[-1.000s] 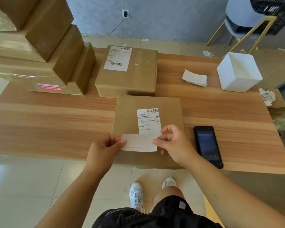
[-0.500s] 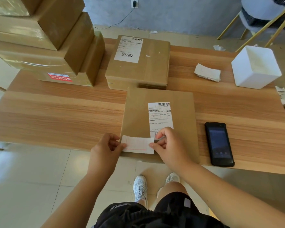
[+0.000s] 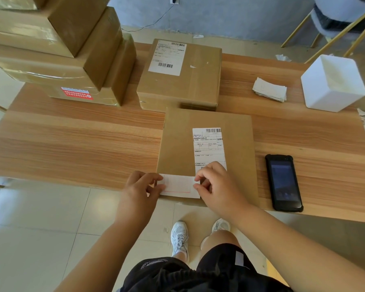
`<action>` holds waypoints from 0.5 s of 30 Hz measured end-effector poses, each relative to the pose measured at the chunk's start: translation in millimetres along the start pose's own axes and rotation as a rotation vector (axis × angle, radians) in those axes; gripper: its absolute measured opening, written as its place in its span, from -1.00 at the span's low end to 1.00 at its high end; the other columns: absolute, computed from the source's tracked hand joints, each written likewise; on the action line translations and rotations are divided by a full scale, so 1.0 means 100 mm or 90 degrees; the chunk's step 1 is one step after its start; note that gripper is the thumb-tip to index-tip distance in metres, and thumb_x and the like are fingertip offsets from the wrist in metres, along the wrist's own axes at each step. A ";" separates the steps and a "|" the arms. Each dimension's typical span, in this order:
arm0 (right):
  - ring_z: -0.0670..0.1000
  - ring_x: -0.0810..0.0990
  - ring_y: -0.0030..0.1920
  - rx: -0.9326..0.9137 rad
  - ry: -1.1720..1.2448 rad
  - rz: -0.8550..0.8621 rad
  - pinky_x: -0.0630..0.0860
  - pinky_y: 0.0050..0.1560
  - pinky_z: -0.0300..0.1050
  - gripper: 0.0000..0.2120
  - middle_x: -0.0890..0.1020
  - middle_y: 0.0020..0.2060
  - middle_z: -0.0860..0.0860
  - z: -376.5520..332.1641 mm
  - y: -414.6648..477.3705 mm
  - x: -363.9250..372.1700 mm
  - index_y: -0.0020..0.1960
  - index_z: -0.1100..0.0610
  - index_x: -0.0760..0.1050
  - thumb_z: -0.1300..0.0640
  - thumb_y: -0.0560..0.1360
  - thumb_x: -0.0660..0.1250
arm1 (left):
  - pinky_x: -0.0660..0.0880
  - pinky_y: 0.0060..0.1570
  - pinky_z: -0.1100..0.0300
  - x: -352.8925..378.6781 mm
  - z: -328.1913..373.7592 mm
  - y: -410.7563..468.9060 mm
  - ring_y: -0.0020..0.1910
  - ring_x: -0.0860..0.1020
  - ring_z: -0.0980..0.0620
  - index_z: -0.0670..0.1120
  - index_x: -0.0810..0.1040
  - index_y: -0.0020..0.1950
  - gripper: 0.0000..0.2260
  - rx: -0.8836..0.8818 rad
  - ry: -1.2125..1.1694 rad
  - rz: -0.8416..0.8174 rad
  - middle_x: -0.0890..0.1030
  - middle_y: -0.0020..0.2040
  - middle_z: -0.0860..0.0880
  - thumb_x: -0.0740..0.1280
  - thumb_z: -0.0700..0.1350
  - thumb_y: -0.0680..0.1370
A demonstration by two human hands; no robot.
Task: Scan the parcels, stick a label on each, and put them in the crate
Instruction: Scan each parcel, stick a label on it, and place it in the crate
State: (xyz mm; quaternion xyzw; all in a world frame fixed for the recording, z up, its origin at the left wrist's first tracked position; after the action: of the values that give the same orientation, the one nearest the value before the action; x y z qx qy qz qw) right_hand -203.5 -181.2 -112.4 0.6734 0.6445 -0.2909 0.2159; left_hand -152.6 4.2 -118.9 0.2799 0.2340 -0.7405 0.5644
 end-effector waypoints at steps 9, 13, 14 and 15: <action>-0.02 0.40 0.03 -0.003 -0.183 -0.050 0.39 -0.02 -0.18 -0.59 0.34 0.15 0.01 -0.03 0.04 0.02 0.39 -0.05 0.41 0.01 0.54 0.28 | 0.50 -0.41 0.12 0.04 0.11 -0.02 -0.30 0.49 -0.05 -0.01 0.64 0.14 -0.73 0.113 0.119 -0.032 0.49 -0.11 -0.07 0.44 -0.20 0.45; 0.18 0.39 0.22 -0.057 -0.280 -0.070 0.44 0.12 0.03 -0.55 0.36 0.32 0.14 -0.07 -0.04 0.13 0.37 -0.04 0.44 -0.12 0.51 0.31 | 0.50 -0.40 0.14 0.03 0.11 -0.05 -0.34 0.53 0.00 -0.02 0.63 0.16 -0.71 0.137 0.095 -0.041 0.55 -0.10 -0.04 0.46 -0.15 0.44; 0.22 0.45 0.17 -0.076 -0.283 -0.052 0.48 0.07 0.07 -0.57 0.41 0.30 0.17 -0.08 -0.05 0.11 0.33 0.01 0.49 -0.10 0.50 0.34 | 0.49 -0.36 0.18 0.02 0.11 -0.04 -0.34 0.53 0.03 -0.04 0.63 0.16 -0.71 0.141 0.075 -0.041 0.57 -0.11 -0.04 0.46 -0.16 0.44; 0.23 0.49 0.12 -0.094 -0.281 -0.035 0.51 0.02 0.08 -0.59 0.46 0.28 0.18 -0.09 -0.07 0.07 0.28 0.04 0.54 -0.07 0.48 0.37 | 0.48 -0.33 0.21 0.02 0.10 -0.03 -0.34 0.52 0.06 -0.06 0.63 0.15 -0.71 0.145 0.057 -0.038 0.58 -0.12 -0.03 0.47 -0.18 0.43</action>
State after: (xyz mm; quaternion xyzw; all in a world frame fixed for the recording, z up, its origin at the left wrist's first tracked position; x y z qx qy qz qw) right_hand -209.2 -169.7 -110.1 0.5579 0.6194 -0.3888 0.3924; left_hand -157.7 -2.8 -112.6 0.3680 0.1814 -0.7657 0.4953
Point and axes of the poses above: each hand's wrist, its own y-axis towards the middle knuckle, its own x-axis out of the palm, z = x × y, the point moved 8 cm from there along y, towards the middle knuckle
